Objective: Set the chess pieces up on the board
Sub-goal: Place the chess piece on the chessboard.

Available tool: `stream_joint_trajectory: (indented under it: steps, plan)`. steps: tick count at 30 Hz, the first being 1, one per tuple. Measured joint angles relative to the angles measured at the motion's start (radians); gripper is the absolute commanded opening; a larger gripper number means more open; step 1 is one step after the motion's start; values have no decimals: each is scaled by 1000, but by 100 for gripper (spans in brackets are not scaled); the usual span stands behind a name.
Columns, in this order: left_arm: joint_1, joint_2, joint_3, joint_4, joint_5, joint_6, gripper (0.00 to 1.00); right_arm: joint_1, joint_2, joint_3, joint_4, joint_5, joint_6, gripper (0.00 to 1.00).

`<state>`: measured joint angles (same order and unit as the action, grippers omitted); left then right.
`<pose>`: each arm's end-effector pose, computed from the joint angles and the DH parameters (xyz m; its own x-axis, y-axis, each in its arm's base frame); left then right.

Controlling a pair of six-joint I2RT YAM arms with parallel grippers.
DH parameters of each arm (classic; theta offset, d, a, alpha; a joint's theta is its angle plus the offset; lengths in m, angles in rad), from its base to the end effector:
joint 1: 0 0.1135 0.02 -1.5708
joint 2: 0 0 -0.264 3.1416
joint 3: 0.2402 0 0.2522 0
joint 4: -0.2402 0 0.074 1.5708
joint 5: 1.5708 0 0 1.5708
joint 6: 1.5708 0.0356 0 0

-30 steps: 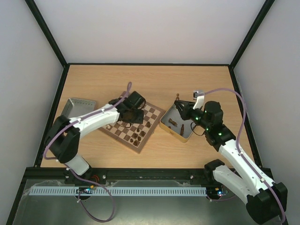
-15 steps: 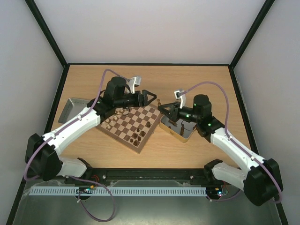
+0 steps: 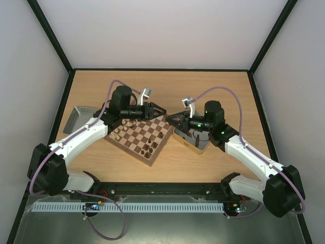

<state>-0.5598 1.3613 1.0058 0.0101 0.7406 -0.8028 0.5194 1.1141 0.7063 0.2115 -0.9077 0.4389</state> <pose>0.2499 -0.1850 0.3088 -0.8682 -0.0824 -0.4893 0.4396 0.3296 -0.8355 0.1999 0.1466 0.2897 -0.5683 -0.0236 -0.8225 -0.8120 0.1776 0.5559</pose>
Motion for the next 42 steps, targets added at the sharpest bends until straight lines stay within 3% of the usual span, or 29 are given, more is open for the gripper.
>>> stream_joint_trajectory:
  steps: [6, 18, 26, 36, 42]
  plan:
    - [8, -6, -11, 30, 64, -33, 44, 1, 3, 0, 1, -3, -9, 15]
    - [11, -6, -20, 89, 109, -87, 20, 6, 16, 4, 0, -7, -23, 15]
    - [11, -5, -20, 84, 108, -70, 31, 12, 16, 4, -6, -9, -38, 15]
    - [11, 11, -20, 69, 103, -44, 8, 15, 21, 6, -40, -11, -58, 15]
    - [14, 11, -7, 9, 65, 9, 7, 18, 20, 14, -71, 31, -73, 15]
